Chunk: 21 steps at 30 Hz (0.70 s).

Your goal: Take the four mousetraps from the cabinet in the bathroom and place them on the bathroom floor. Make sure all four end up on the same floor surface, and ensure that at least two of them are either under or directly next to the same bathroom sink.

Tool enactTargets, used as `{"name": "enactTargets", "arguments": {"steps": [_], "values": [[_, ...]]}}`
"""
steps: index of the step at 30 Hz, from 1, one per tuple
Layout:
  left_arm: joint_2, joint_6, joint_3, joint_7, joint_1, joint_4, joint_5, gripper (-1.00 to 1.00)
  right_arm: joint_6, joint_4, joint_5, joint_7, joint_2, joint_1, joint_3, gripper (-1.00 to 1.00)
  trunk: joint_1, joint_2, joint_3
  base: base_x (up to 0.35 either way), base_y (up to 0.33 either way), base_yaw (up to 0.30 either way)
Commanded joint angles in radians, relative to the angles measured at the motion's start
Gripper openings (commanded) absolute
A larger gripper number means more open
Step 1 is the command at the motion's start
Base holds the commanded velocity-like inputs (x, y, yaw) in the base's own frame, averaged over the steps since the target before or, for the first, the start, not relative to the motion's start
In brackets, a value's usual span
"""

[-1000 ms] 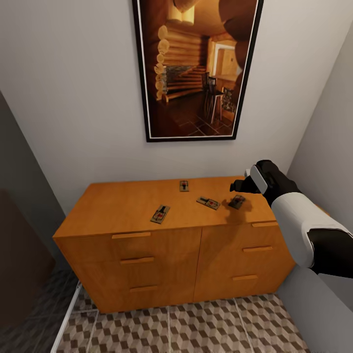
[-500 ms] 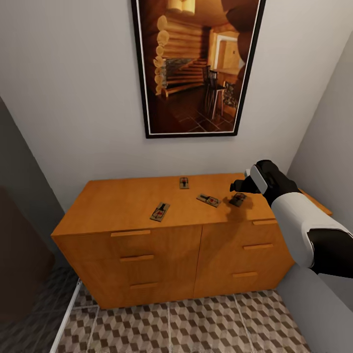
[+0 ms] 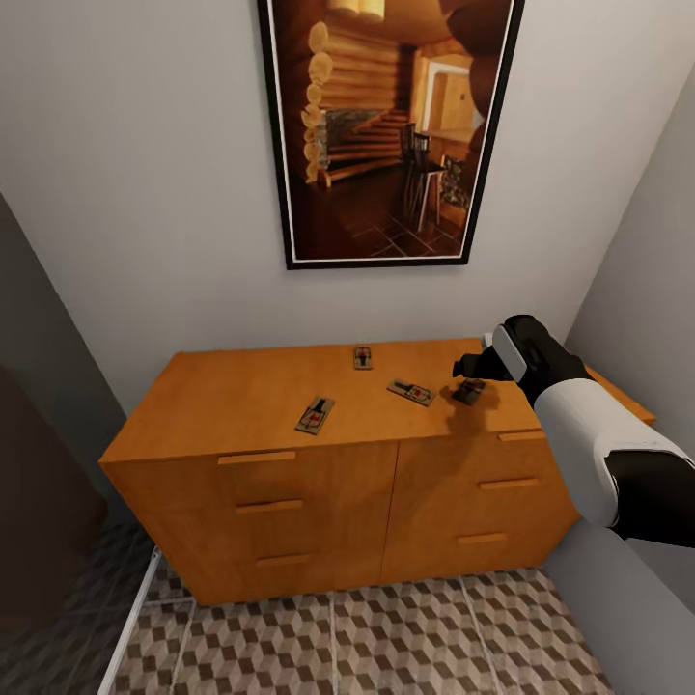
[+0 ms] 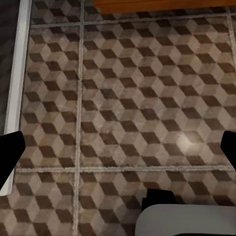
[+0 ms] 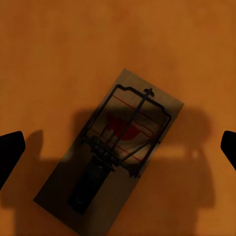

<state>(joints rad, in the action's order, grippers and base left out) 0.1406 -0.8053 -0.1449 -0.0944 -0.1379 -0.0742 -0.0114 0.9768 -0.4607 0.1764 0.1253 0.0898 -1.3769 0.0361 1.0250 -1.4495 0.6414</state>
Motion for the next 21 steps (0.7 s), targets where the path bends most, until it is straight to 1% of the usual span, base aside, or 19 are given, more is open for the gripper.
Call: {"name": "enactTargets", "arguments": {"steps": [1,8,21], "values": [[0.001,-0.005,-0.008,-0.01,-0.002,-0.004,-0.002,1.0,0.003,-0.001,0.011,0.008,0.001,0.0,0.004,1.0,0.0,-0.001,0.001,0.0,0.0,0.0],[0.001,-0.005,-0.008,-0.01,-0.002,-0.004,-0.002,1.0,0.003,-0.001,0.011,0.008,0.001,0.0,0.004,1.0,0.0,-0.001,0.005,0.0,0.0,0.0],[0.001,-0.005,-0.008,-0.01,-0.002,-0.004,-0.001,1.0,0.003,-0.001,0.011,0.008,0.001,-0.001,0.004,1.0,0.0,-0.001,0.024,0.0,0.0,0.0]]}}
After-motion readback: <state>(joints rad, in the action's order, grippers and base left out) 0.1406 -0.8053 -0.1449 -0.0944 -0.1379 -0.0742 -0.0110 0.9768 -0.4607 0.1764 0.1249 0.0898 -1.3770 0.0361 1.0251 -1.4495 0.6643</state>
